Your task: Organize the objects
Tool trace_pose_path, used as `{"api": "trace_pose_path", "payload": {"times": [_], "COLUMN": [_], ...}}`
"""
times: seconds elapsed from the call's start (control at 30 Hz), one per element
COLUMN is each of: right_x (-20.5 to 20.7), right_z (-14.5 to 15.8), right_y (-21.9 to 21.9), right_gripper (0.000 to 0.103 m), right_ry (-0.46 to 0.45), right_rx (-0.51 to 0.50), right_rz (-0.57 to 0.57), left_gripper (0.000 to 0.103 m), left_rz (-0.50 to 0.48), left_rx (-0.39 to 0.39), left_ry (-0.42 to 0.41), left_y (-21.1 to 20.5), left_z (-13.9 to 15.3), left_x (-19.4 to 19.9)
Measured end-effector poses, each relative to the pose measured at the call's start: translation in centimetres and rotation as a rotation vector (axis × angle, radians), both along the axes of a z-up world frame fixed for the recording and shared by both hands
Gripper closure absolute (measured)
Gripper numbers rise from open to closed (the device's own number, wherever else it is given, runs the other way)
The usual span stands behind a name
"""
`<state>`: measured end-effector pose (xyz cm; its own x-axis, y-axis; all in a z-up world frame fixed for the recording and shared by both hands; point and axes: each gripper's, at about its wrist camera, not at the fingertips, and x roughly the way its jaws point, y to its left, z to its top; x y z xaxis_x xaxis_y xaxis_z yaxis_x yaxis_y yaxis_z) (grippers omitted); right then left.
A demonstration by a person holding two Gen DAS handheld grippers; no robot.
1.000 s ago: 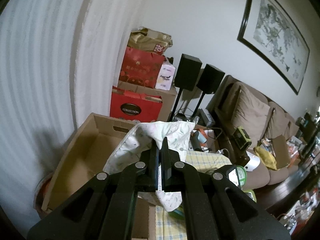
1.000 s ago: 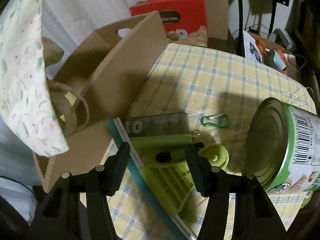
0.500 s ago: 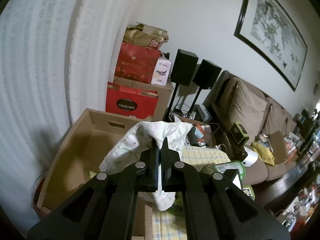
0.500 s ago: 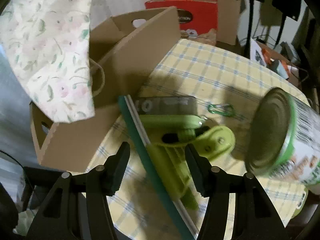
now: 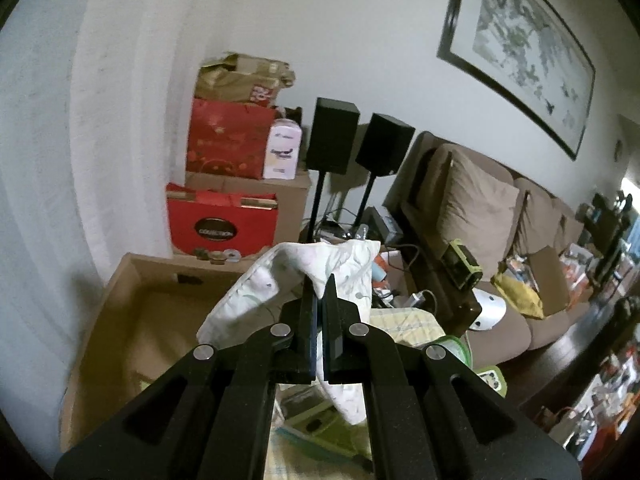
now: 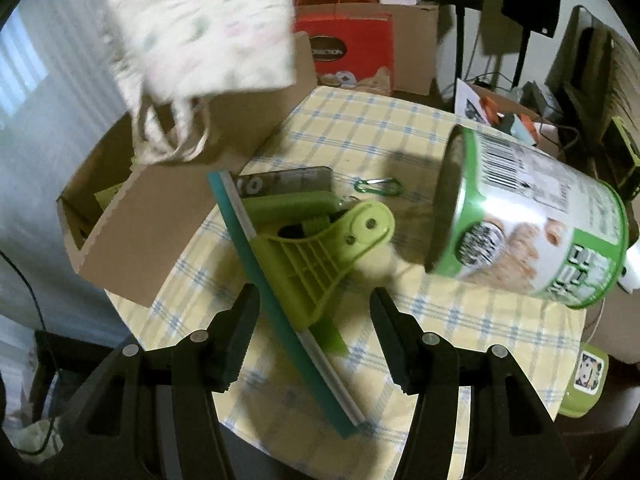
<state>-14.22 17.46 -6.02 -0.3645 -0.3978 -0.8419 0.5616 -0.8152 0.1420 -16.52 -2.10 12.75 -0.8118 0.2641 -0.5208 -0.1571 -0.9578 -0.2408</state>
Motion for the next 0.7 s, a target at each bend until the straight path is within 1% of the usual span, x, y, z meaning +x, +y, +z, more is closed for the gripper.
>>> {"api": "trace_pose_path", "payload": {"times": [0.23, 0.47, 0.7], "right_x": [1.1, 1.1, 1.3], "right_z": [-0.5, -2.2, -4.0], "right_y": [1.0, 0.6, -1.2], "right_gripper": [0.044, 0.044, 0.044], "right_ry": [0.002, -0.028, -0.039], "right_rx": [0.000, 0.014, 0.047], "right_rz": [-0.011, 0.010, 0.066], "left_gripper": [0.102, 0.102, 0.102], "left_rz": [-0.015, -0.022, -0.027], "left_rx": [-0.006, -0.016, -0.020], "left_ry": [-0.024, -0.030, -0.038], "left_y": [2.3, 2.5, 2.2], "left_z": [-0.2, -0.5, -0.7], "left_x": [-1.4, -1.4, -1.0]}}
